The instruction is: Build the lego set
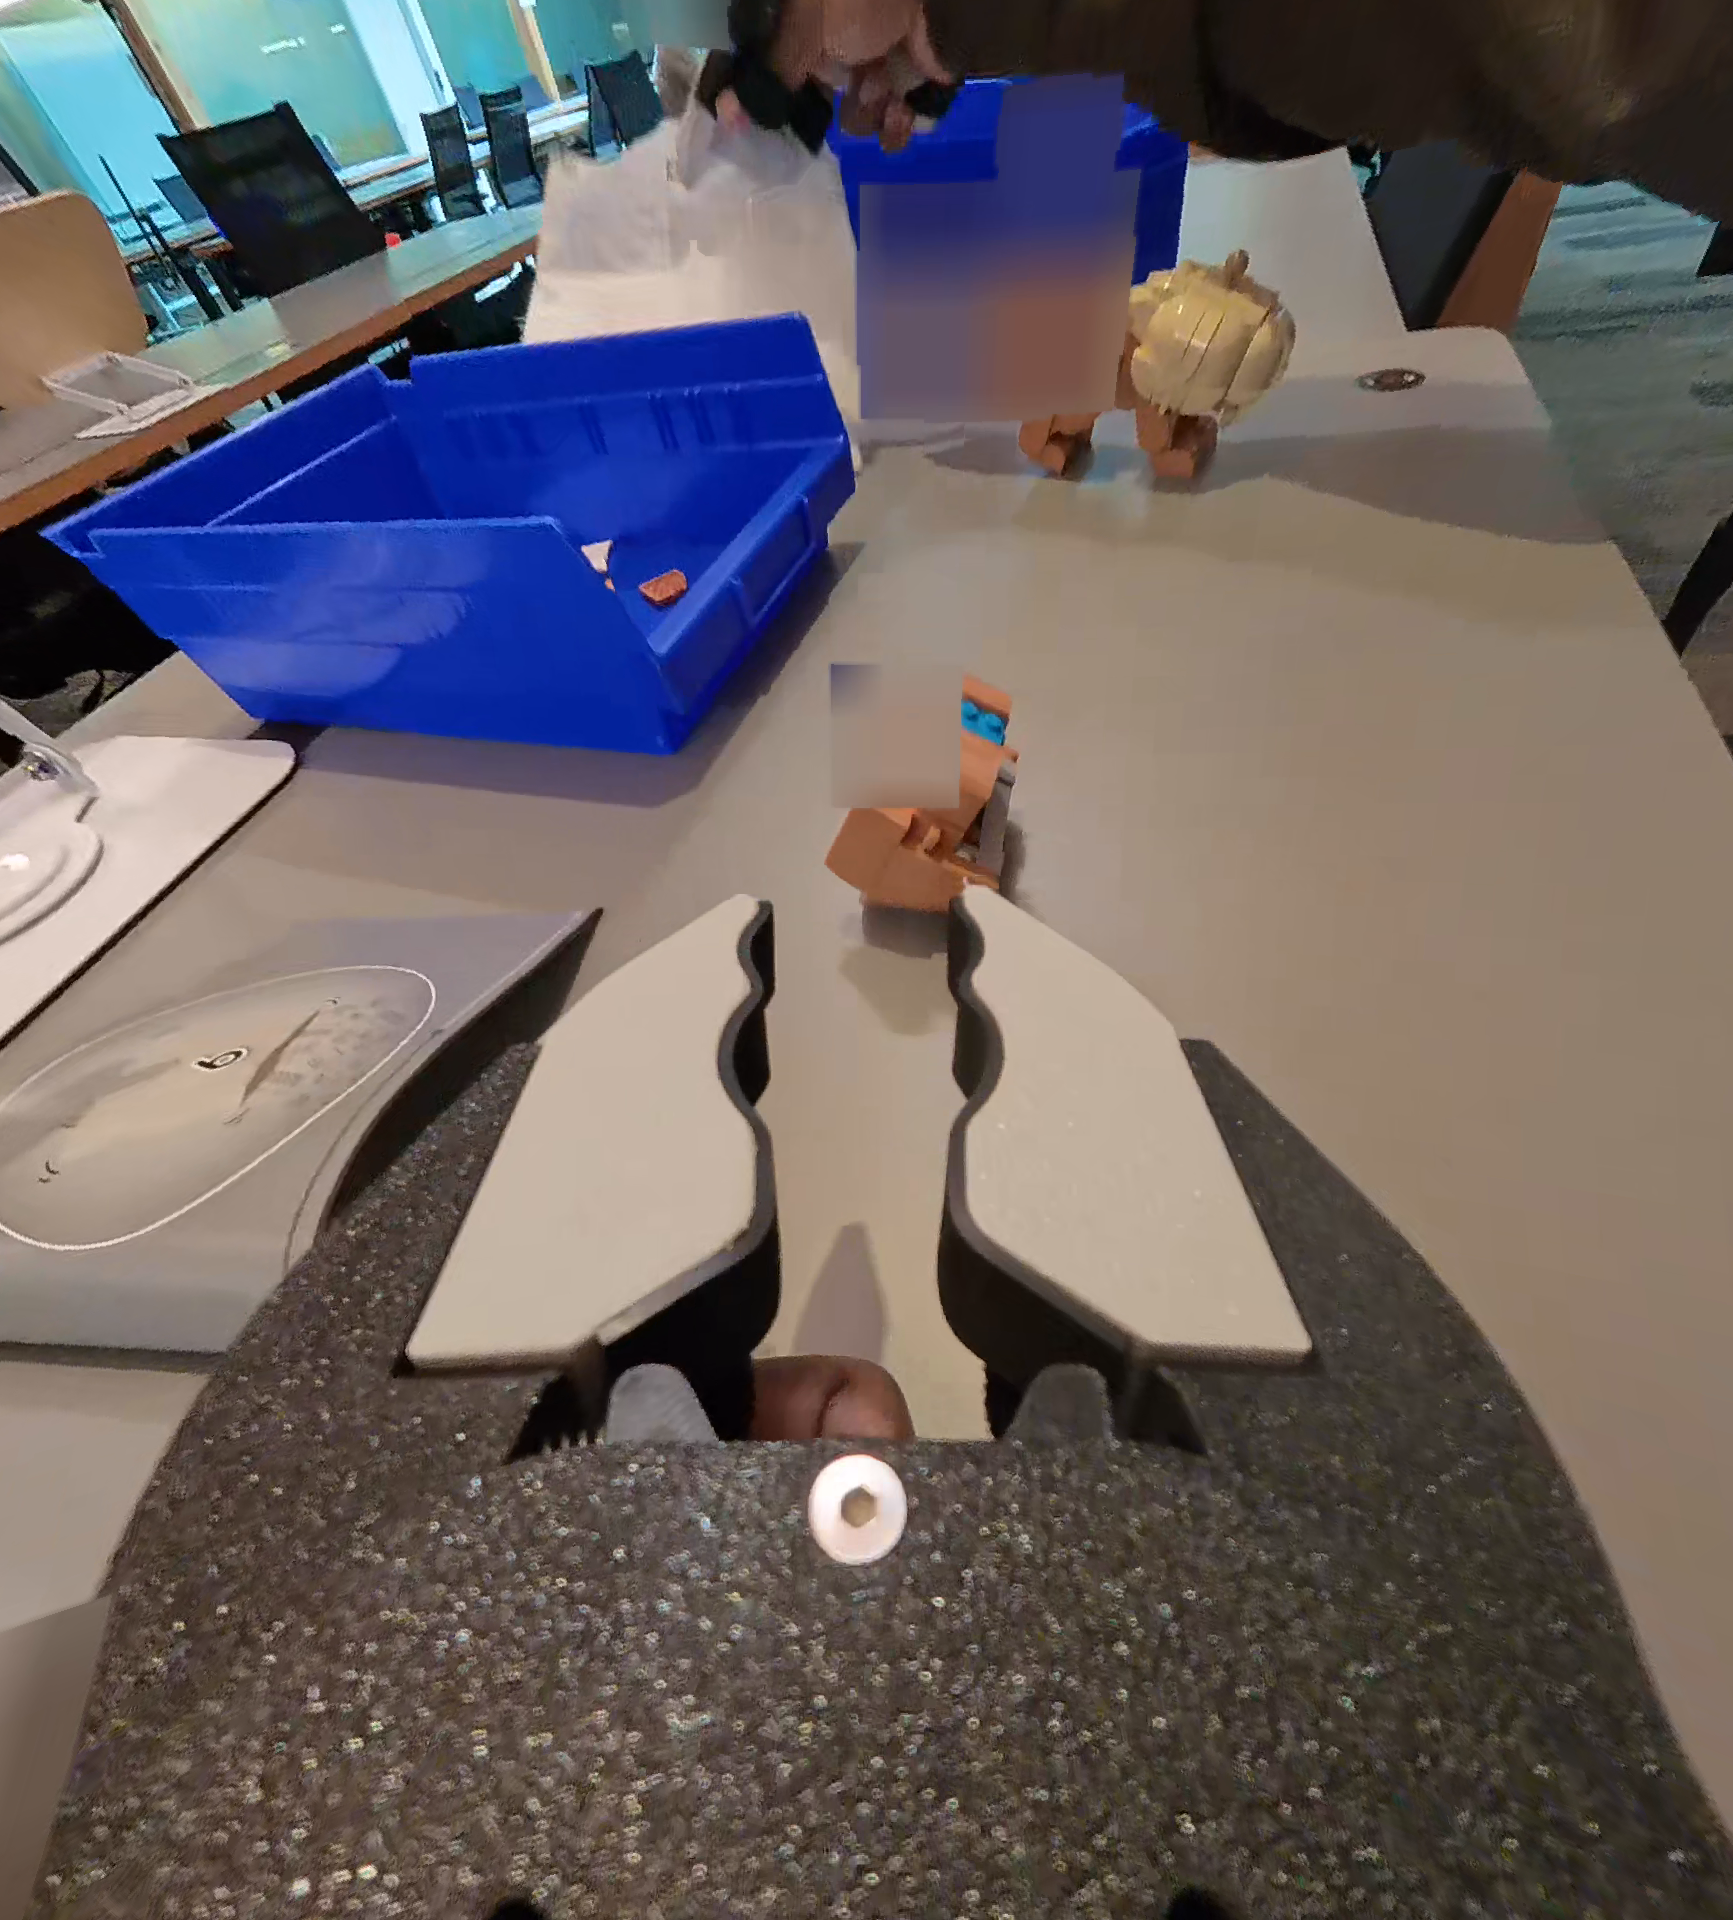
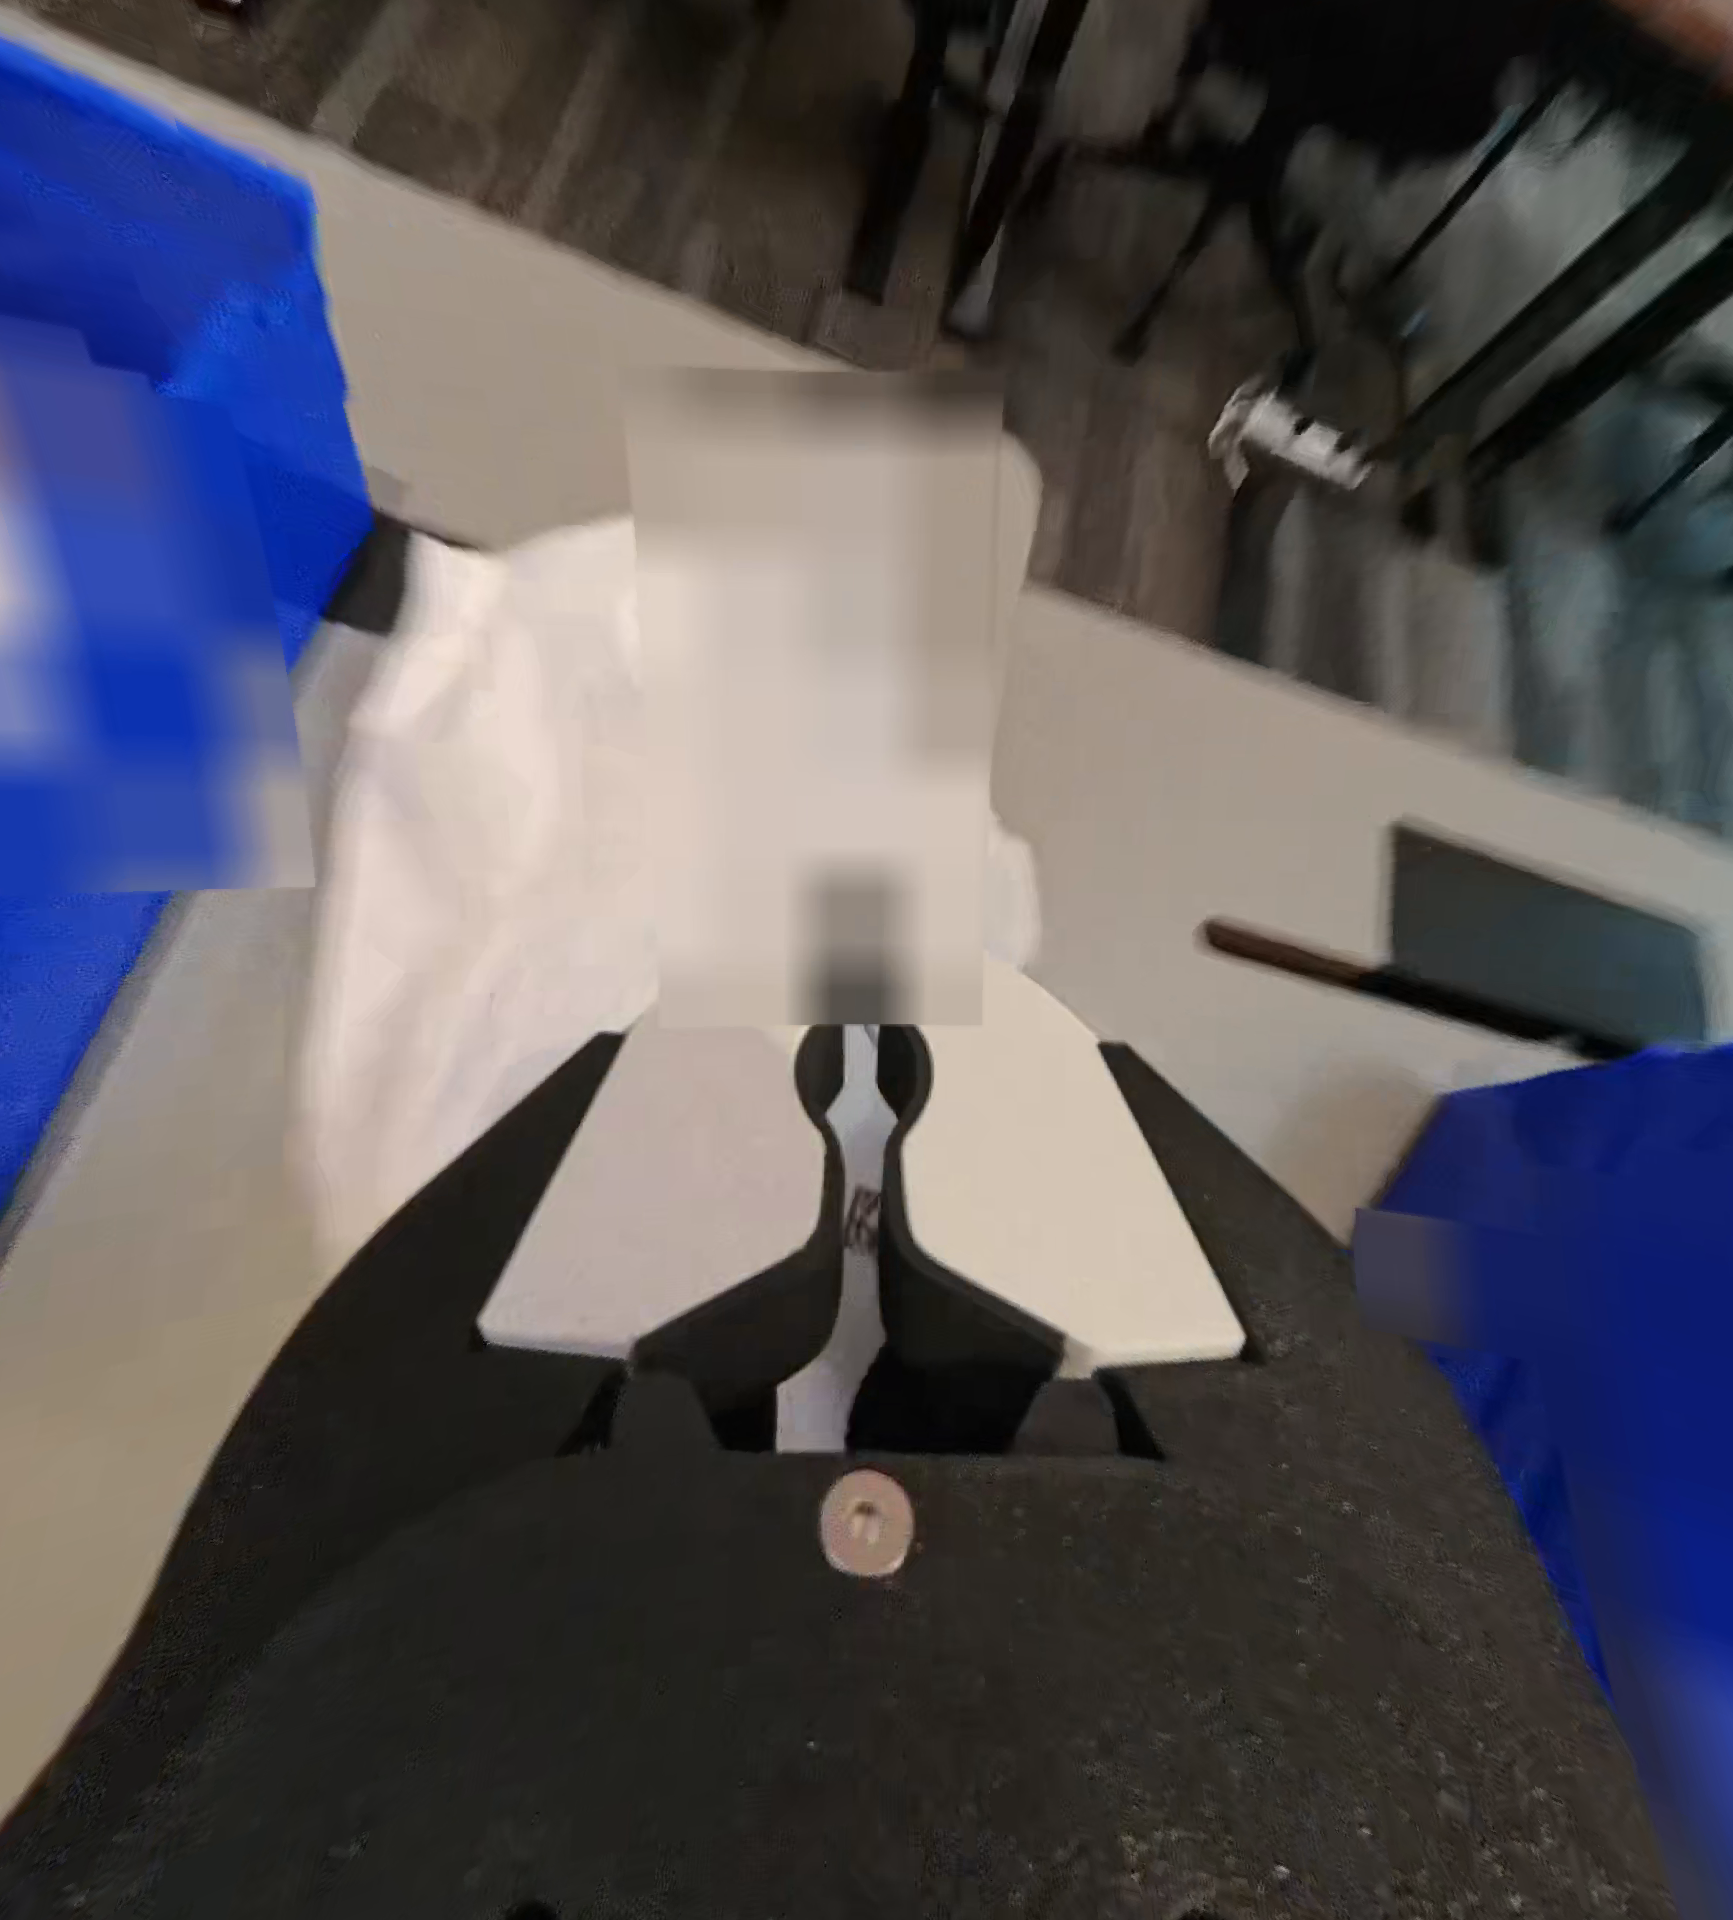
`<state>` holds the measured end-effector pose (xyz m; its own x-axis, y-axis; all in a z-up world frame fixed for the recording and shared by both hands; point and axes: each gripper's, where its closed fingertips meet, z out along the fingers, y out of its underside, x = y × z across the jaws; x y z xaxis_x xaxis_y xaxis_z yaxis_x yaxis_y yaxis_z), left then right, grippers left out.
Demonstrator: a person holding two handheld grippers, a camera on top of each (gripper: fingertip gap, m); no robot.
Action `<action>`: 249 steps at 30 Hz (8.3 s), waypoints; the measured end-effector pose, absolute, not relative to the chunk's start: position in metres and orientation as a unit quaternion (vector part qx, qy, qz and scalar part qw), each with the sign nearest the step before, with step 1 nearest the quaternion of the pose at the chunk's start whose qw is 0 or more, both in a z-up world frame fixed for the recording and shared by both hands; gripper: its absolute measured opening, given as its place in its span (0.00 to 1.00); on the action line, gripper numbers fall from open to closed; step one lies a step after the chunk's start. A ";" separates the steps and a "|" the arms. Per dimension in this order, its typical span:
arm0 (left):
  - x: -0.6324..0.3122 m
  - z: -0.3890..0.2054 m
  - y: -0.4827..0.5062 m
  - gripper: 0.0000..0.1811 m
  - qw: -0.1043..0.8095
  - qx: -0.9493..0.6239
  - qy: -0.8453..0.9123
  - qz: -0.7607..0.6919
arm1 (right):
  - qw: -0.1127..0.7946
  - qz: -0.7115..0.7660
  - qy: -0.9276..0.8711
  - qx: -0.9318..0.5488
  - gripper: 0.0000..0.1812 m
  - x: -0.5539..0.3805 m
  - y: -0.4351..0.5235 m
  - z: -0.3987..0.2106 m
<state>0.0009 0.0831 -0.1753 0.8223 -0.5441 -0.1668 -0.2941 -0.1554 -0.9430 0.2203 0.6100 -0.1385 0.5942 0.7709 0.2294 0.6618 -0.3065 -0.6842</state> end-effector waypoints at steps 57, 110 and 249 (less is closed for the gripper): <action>-0.006 -0.193 0.082 0.16 0.576 -0.769 0.239 -0.140 | 0.440 -0.034 -0.641 -0.628 0.00 0.026 0.432 -0.110; -0.089 -0.061 0.034 0.00 0.825 -0.465 0.036 -0.320 | 0.563 0.421 -0.648 -0.293 0.14 -0.007 0.107 -0.091; -0.055 -0.062 0.036 0.00 0.825 -0.532 0.130 -0.140 | 0.454 0.539 -0.634 -0.317 0.05 -0.031 0.087 -0.024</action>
<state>-0.0545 0.0361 -0.0624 0.9271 -0.3690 -0.0665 0.0913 0.3941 -0.9145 -0.0311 0.0870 -0.0244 -0.3868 0.8919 0.2343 -0.0876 0.2174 -0.9722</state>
